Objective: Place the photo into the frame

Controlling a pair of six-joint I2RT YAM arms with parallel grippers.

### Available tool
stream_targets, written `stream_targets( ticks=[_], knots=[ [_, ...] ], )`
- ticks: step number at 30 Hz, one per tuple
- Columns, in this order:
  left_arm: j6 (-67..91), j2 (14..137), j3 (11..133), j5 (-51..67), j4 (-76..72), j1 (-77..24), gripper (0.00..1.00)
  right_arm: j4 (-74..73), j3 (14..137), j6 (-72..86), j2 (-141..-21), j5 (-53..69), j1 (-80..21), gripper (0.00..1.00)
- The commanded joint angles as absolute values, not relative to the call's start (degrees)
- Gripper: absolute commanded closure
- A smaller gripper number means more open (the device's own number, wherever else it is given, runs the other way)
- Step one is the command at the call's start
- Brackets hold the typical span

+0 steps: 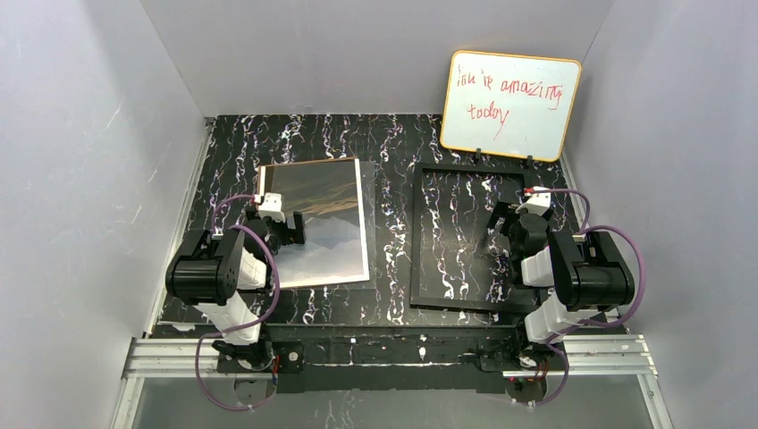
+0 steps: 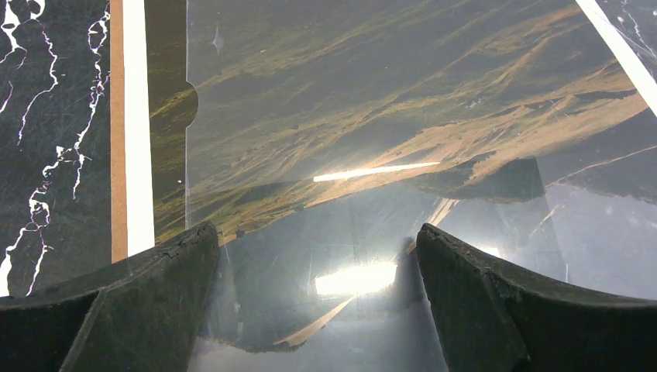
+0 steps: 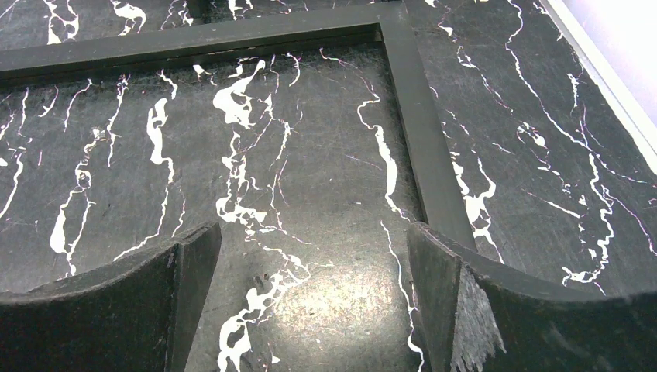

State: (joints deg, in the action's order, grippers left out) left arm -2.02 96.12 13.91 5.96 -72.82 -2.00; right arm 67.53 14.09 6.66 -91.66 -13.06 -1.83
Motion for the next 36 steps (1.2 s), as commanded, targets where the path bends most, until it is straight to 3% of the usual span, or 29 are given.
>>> stream_targets(
  ticks=[1,14,16,18,21,24,26,31,36],
  knots=[
    [-2.8,96.0,13.9,5.1,-73.4,-2.2,0.02,70.6,13.7,6.1,-91.4,-12.7,-1.5,0.01],
    [-0.9,93.9,15.6,8.5,-69.9,-0.1,0.02,69.3,14.0,7.7,-89.7,-15.8,-1.5,0.01],
    [-0.4,91.2,20.8,10.9,-58.4,2.2,0.02,63.7,15.6,6.8,-86.8,-15.6,-1.7,0.01],
    [-2.1,89.0,28.4,12.2,-43.6,2.4,0.02,47.1,21.4,8.4,-81.7,-16.0,-2.2,0.01],
    [-4.2,88.1,39.0,12.9,-26.8,2.4,0.02,24.9,30.8,23.2,-77.4,-25.9,-1.9,0.01],
    [-4.7,88.3,48.8,14.2,-13.1,2.7,0.02,12.4,37.7,32.2,-75.6,-23.6,-1.0,0.01],
    [-5.1,88.9,56.0,15.9,-4.7,2.8,0.02,1.8,42.0,46.2,-75.9,-24.9,-0.6,0.01],
    [-6.6,91.1,68.3,18.1,14.3,2.8,0.02,0.4,45.5,42.8,-75.9,-3.3,0.3,0.01],
    [-7.5,92.4,74.8,19.3,24.5,3.0,0.02,-8.9,52.0,37.8,-81.1,-9.9,-16.5,0.01]
  ],
)
